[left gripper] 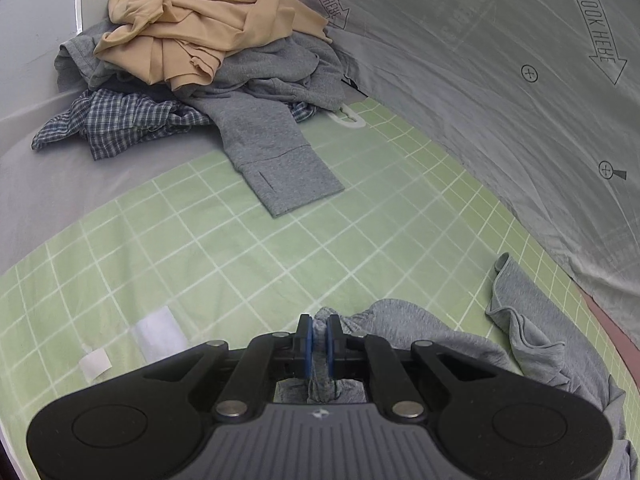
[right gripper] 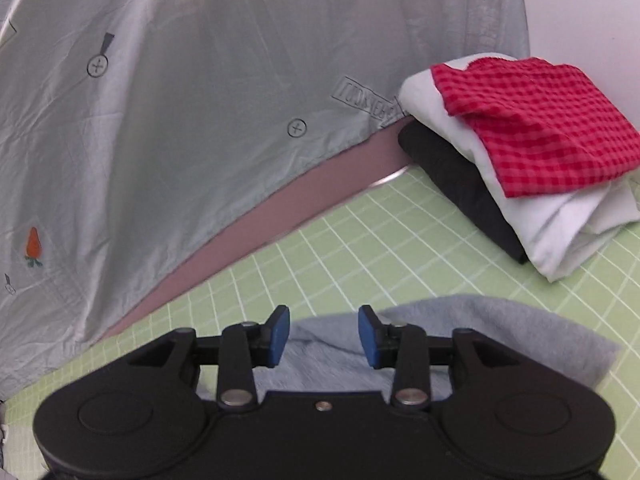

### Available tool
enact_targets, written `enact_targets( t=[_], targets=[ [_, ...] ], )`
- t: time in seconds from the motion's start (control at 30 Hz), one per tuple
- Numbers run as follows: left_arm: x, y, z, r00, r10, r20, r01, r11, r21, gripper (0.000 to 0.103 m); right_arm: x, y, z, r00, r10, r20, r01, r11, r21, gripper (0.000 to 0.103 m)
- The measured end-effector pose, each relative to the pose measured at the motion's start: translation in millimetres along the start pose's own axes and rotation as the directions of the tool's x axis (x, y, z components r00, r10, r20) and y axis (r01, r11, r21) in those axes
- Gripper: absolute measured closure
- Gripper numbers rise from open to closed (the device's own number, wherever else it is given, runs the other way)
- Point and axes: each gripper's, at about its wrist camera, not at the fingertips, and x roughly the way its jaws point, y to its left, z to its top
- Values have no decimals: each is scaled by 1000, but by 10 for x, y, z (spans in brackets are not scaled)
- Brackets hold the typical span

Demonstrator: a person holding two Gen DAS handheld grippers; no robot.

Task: Fold clothes

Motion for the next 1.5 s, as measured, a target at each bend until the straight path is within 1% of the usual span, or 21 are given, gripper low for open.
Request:
enact_targets(
  t=[0.1,0.2,0.27,0.33,0.43,0.5,0.77,0.8,0.83,0.87,0.9,0.93,0.97,1.03,1.1,1.13,1.23,1.3,1.43,1.5],
  targets=[
    [69,27,-30,999,18,-33,-17,1000,8,95,-87,-276,-277,995,-92,-36,93,995,24,64],
    [116,40,-51,998,32,-57,-32,999,14,94,-152,-582,-486,981,-176,-77,181,982,58,64],
    [137,35,-69,997,39,-70,-38,999,17,94,-157,-720,-583,973,-204,-106,212,974,80,63],
    [144,33,-89,996,43,-76,-42,999,15,94,-139,-805,-662,971,-198,-136,213,971,109,63],
    [138,31,-120,996,48,-77,-47,999,8,94,-76,-774,-718,979,-140,-151,162,975,150,63],
    [134,32,-142,996,51,-77,-50,999,3,94,-1,-695,-717,982,-116,-151,139,978,153,63],
    [57,104,-198,997,42,-59,-44,999,-32,94,398,-481,-559,978,-150,-144,168,978,122,60],
    [47,108,-203,998,40,-57,-42,999,-35,94,422,-474,-550,977,-154,-145,172,978,121,61],
    [37,113,-208,998,38,-54,-40,999,-37,94,439,-471,-536,978,-149,-146,167,979,116,71],
    [26,117,-213,998,36,-51,-38,999,-38,94,452,-471,-525,979,-144,-148,161,980,113,87],
    [7,120,-216,998,35,-46,-36,999,-34,94,446,-476,-520,980,-136,-146,153,982,109,95],
    [-15,129,-218,999,35,-40,-36,999,-31,94,421,-481,-514,981,-133,-141,147,984,98,101],
    [-44,142,-220,999,36,-32,-36,999,-28,94,378,-486,-506,983,-131,-130,142,986,83,102],
    [-131,188,-228,999,33,-9,-33,999,-32,95,157,-507,-463,987,-138,-78,141,989,39,102],
    [-230,231,-238,1000,26,4,-26,999,-38,95,-165,-582,-392,990,-140,-22,140,989,47,102],
    [-290,247,-255,1000,21,8,-20,999,-37,95,-379,-637,-352,990,-143,10,142,987,74,102],
    [-424,271,-328,1000,21,8,-21,1000,-17,95,-1034,-764,-262,979,-169,115,154,980,127,102],
    [-424,285,-377,1000,30,-6,-30,1000,-3,95,-1306,-802,-266,965,-209,157,194,975,105,102],
    [-268,363,-462,997,64,-47,-64,998,-4,95,-1179,-998,-487,965,-258,53,251,962,107,102],
    [-238,436,-497,995,79,-64,-81,996,-28,95,-1115,-1096,-598,960,-281,1,279,954,106,102]
  ],
)
